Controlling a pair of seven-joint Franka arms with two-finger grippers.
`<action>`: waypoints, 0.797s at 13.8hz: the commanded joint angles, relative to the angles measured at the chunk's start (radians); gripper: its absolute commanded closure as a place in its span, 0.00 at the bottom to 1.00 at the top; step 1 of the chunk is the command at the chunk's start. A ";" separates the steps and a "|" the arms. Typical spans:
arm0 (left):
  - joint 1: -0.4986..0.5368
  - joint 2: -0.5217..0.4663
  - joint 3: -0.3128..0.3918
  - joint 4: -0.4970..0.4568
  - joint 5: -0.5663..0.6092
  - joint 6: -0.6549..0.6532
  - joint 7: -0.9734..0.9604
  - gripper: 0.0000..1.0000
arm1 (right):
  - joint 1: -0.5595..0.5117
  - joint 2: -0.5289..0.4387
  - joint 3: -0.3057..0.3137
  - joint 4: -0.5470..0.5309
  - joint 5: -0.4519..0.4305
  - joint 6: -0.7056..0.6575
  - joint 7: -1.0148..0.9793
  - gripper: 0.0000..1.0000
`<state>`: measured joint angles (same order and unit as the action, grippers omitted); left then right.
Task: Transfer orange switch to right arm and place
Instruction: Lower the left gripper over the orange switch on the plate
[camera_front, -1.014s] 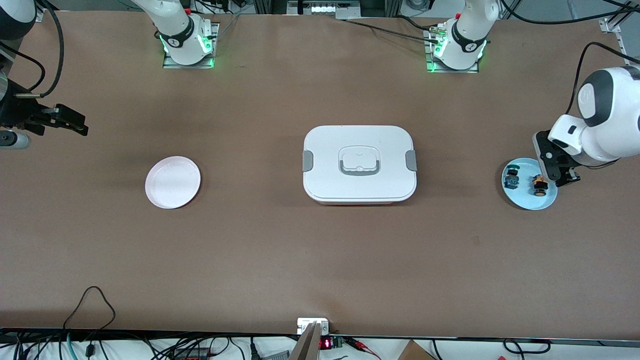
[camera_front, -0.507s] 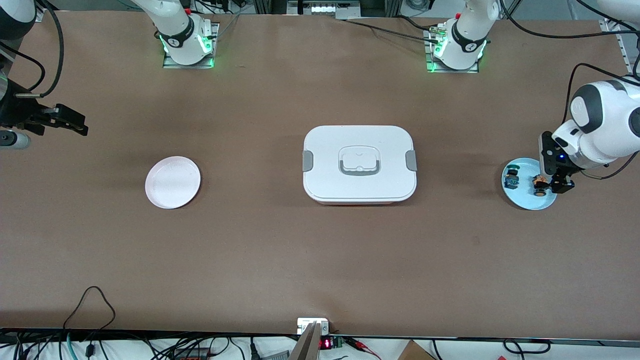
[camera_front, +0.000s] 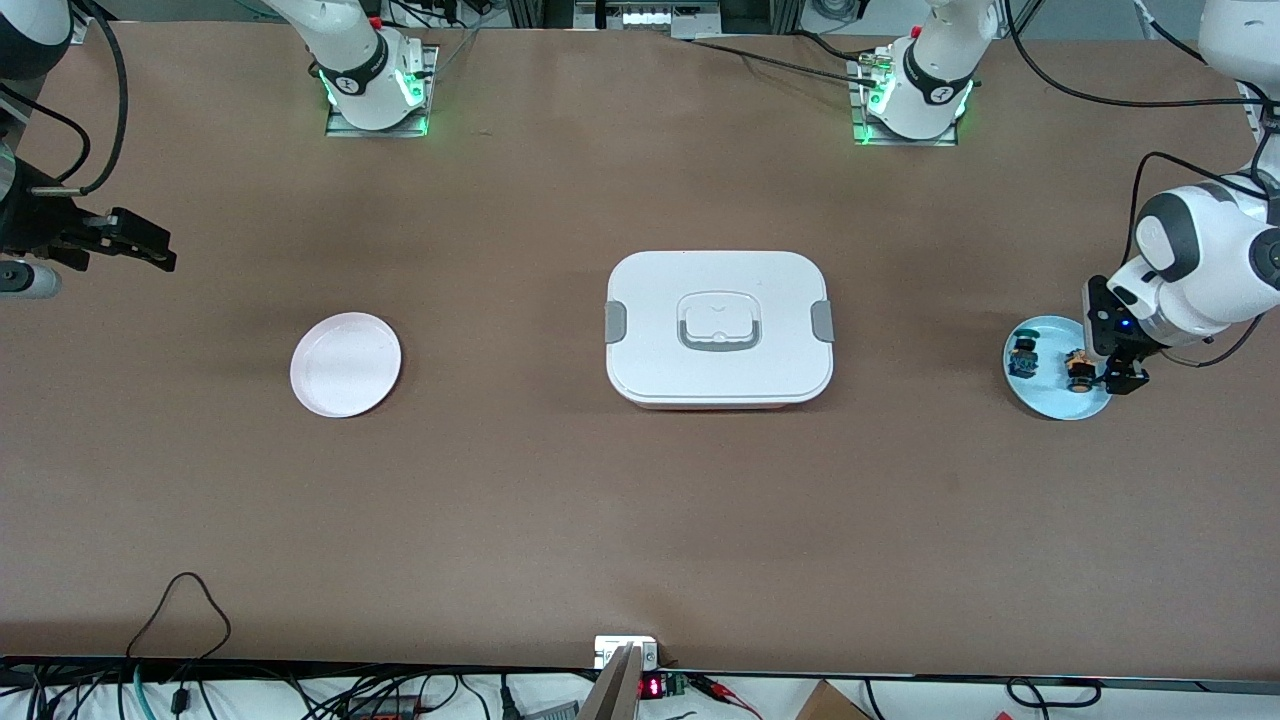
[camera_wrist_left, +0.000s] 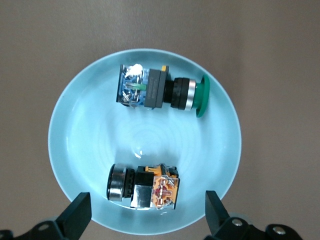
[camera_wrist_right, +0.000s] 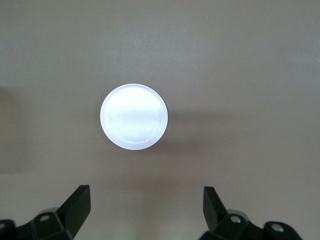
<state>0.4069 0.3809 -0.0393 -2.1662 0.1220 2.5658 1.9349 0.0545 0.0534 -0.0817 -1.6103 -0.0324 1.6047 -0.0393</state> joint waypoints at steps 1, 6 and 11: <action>0.018 0.042 -0.011 0.017 0.016 0.045 0.033 0.00 | -0.002 -0.030 0.000 -0.025 0.008 0.000 0.007 0.00; 0.024 0.064 -0.011 0.029 0.015 0.051 0.050 0.00 | -0.002 -0.030 0.002 -0.025 0.008 0.000 0.009 0.00; 0.026 0.092 -0.011 0.032 0.013 0.086 0.056 0.00 | -0.001 -0.030 0.000 -0.025 0.008 0.009 0.009 0.00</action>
<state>0.4176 0.4461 -0.0399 -2.1592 0.1220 2.6414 1.9698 0.0545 0.0533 -0.0816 -1.6103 -0.0324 1.6053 -0.0393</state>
